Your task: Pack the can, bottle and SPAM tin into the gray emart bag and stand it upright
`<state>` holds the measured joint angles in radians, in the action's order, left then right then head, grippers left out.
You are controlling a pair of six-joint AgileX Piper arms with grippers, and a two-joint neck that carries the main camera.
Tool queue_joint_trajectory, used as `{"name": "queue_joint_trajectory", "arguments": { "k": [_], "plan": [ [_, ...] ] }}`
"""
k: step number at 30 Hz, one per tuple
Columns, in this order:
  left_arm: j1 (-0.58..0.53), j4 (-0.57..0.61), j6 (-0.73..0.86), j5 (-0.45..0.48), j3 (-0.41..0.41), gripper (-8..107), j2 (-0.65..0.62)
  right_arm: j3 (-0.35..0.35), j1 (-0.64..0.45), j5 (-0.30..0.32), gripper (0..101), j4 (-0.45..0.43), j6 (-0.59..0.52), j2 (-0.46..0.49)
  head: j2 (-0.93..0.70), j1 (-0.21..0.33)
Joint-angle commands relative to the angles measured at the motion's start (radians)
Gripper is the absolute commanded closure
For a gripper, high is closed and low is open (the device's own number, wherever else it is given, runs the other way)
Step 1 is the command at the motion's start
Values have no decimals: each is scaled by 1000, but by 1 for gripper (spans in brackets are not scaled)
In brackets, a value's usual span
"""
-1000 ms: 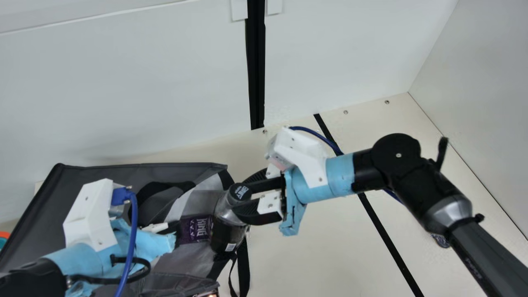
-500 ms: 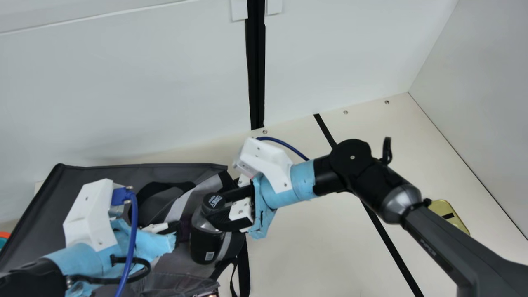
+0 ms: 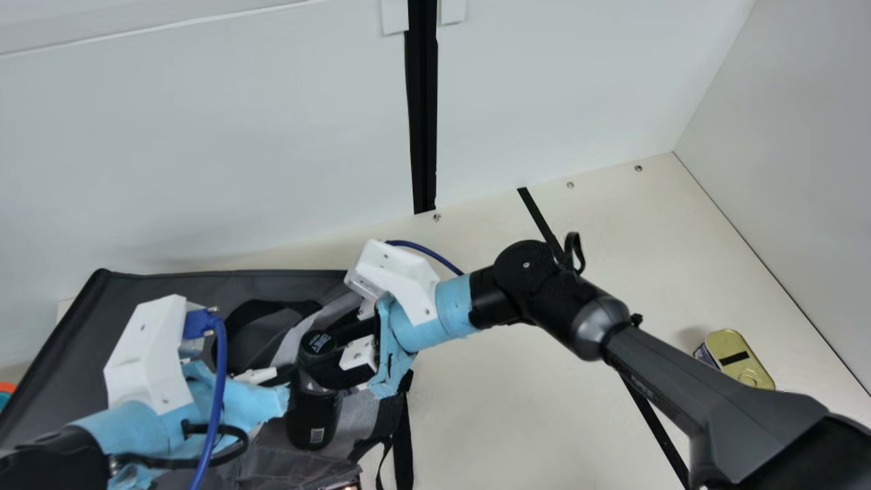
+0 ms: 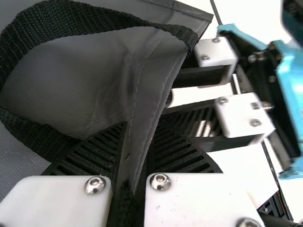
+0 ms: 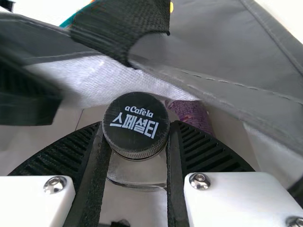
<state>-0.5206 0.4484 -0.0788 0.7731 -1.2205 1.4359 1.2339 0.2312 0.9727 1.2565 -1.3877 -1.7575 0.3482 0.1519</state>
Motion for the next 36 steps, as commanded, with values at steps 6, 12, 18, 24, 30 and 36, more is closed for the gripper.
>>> {"name": "queue_joint_trajectory", "arguments": {
  "k": [6, 12, 18, 24, 30, 36],
  "plan": [
    [0, 0, 0, 0, 0, 107, 0, 18, 31, -18, 101, 15, -3, -58, 1, 23],
    [0, 0, 0, 0, 0, 107, 0, 49, 56, -31, 101, 22, 6, -105, 1, 23],
    [0, 0, 0, 0, 0, 107, 0, 85, 76, -39, 101, 28, 21, -138, 1, 23],
    [0, 0, 0, 0, 0, 107, 0, 113, 90, -42, 88, 29, 33, -160, 1, 23],
    [0, 0, 0, 0, 0, 107, 0, 131, 94, -40, 68, 19, 46, -168, 1, 23],
    [0, 0, 0, 0, 0, 107, 0, 139, 87, -31, 48, 3, 55, -167, 1, 23]
  ]
}}
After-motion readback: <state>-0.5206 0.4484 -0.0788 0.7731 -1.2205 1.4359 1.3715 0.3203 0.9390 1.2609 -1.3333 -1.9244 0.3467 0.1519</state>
